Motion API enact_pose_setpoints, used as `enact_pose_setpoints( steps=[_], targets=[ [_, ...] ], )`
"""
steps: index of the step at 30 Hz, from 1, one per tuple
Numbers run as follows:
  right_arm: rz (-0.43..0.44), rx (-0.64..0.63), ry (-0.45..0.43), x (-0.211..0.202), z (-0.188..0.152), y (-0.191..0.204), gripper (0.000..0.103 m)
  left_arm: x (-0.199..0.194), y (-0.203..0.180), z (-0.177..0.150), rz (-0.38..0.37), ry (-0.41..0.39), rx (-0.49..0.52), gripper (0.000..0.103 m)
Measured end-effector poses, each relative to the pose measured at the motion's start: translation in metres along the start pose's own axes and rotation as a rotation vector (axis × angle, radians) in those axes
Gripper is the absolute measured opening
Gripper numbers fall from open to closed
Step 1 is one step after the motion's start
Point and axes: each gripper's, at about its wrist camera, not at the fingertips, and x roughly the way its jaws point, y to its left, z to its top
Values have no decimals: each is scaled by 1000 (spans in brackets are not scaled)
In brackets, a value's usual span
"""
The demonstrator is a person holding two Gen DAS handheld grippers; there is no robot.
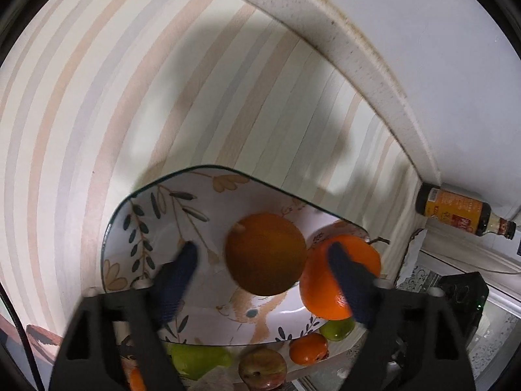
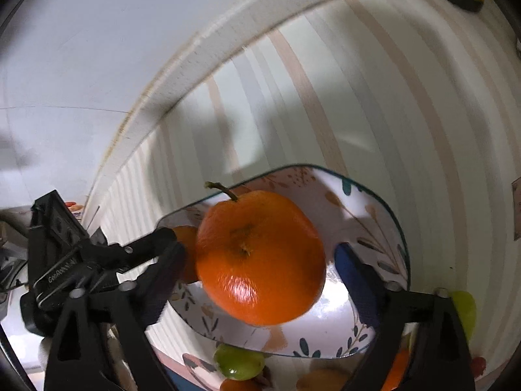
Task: Organize fruits
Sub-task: 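Lower the kiwi onto the deer plate with the left tool while the right tool sets the orange beside it, then open both tools and lift them away from the plate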
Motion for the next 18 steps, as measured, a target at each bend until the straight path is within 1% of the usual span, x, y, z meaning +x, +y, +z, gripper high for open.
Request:
enact_pose_setpoints(
  steps=[3,5,6,8,9,11,14,18],
  targets=[
    [-72,-54,-28,-12,-1,11,96,-10,-1,-5,27,-33,22,86],
    [-133,-89,-48,-19,-4,18,96,-17,-4,-12,58,-64,50,86],
    [-168,-112,-61,-23,-7,23,96,-20,-7,-17,85,-85,69,86],
    [-239,-154,-79,-32,-14,27,96,-31,-14,-29,187,-150,126,86],
    [-271,-175,-85,-36,-19,29,96,-36,-17,-38,255,-190,160,86],
    [-320,-212,-93,-41,-27,32,96,-42,-18,-51,316,-230,198,86],
    [-374,-261,-116,-50,-42,33,96,-50,-18,-72,365,-274,238,86],
    [-399,-295,-141,-66,-67,27,96,-61,-17,-98,396,-319,284,86]
  ],
)
